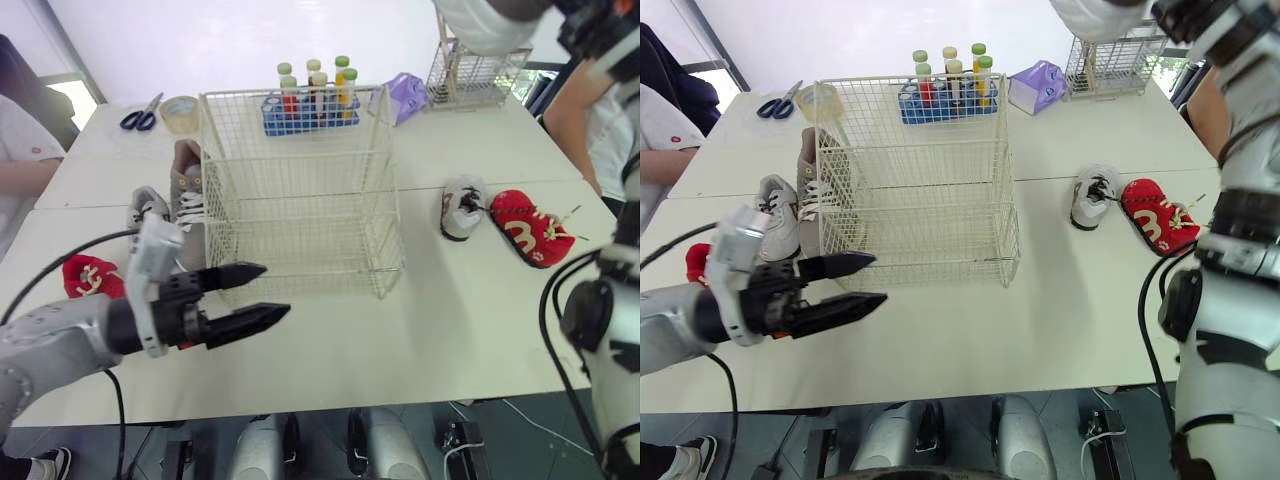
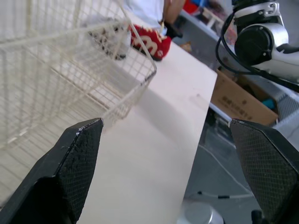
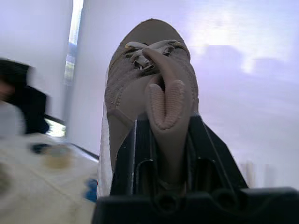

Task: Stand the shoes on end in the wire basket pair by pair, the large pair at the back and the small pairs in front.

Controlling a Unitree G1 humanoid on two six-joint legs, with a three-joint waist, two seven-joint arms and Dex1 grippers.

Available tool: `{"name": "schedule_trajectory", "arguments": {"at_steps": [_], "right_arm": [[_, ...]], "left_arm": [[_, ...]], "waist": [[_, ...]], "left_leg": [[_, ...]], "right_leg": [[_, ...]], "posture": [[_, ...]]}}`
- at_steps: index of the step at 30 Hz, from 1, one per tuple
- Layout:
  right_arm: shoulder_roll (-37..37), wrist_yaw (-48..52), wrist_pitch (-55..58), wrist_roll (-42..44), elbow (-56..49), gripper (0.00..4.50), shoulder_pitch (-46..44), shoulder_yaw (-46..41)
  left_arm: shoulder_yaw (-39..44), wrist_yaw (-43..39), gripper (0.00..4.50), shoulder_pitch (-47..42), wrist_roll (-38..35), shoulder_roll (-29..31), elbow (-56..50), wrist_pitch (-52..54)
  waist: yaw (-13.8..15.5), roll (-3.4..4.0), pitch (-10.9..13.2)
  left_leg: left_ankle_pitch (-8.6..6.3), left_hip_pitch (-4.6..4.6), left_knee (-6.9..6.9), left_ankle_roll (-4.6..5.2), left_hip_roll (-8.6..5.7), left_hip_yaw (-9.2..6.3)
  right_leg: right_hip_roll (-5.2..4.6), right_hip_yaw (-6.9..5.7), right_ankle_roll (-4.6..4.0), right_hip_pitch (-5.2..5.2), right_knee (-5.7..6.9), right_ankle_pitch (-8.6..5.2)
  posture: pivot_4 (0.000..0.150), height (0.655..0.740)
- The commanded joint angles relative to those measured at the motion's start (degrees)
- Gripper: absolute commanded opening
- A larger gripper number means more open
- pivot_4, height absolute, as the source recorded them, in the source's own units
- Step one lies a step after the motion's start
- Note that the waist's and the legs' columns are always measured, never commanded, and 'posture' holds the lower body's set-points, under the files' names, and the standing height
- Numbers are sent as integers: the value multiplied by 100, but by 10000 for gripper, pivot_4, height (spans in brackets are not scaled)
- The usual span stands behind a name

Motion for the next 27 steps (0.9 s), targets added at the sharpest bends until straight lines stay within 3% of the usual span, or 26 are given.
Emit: {"name": "schedule_trajectory", "arguments": {"at_steps": [1, 6, 8, 12, 15, 19, 24, 27], "right_arm": [[-347, 1615, 595, 858, -247, 2157, -702, 90], [-680, 3419, 854, 856, -901, 2157, -435, 1039], [-760, 3917, 717, 923, -1141, 2157, -290, 1249], [-744, 4115, 74, 873, -1218, 2157, -289, 1748], [-787, 4115, -489, 1091, -1372, 2157, -399, 2202], [-948, 4115, -1275, 1517, -1448, 2157, -652, 2762], [-1348, 4115, -2140, 1782, -1409, 2157, -1027, 3583], [-1546, 4115, -2384, 1907, -1431, 2157, -1140, 3894]], "left_arm": [[919, -146, 45000, 288, -305, 195, 145, 168], [2671, -380, 45000, 1189, -828, 191, 643, 731], [3522, -690, 45000, 1697, -652, 122, 1014, 1056], [4812, -1283, 45000, 2279, 37, 179, 2095, 1283], [5238, -1661, 45000, 2123, 131, 640, 2915, 1466], [4687, -2099, 45000, 1498, 156, 1316, 3309, 1733], [2820, -2463, 45000, 27, -542, 2066, 3379, 1712], [1895, -2563, 45000, -748, -756, 2156, 3449, 1791]], "waist": [[9, -3, 0], [-9, -31, -7], [-15, -36, -2], [2, -38, 8], [30, -51, 11], [46, -58, 12], [15, -83, 15], [-17, -83, 17]], "left_leg": [[0, 0, -2, 0, 2, -2], [-3, 2, -5, 1, 5, -2], [-5, 3, 5, 4, 5, 3], [-5, 2, 8, 4, 4, 8], [-4, 1, 8, -3, 7, 6], [-16, -1, 7, -21, 0, 6], [-20, -6, -1, -16, -9, 15], [-20, -7, -8, -16, -9, 18]], "right_leg": [[2, -1, 0, 0, 1, 0], [-4, -4, -1, 3, -6, 0], [-10, -4, -3, 3, -4, 1], [-13, -6, -4, -5, 3, 0], [-9, -11, -6, -7, 3, -1], [-30, -15, -28, -30, -2, -6], [-47, -14, -16, -19, -1, 4], [-49, -13, -14, -25, 0, 5]], "posture": [[1500, 7400], [1500, 7400], [1500, 7400], [1500, 7400], [1500, 7400], [1500, 7400], [1500, 7400], [1500, 7400]]}}
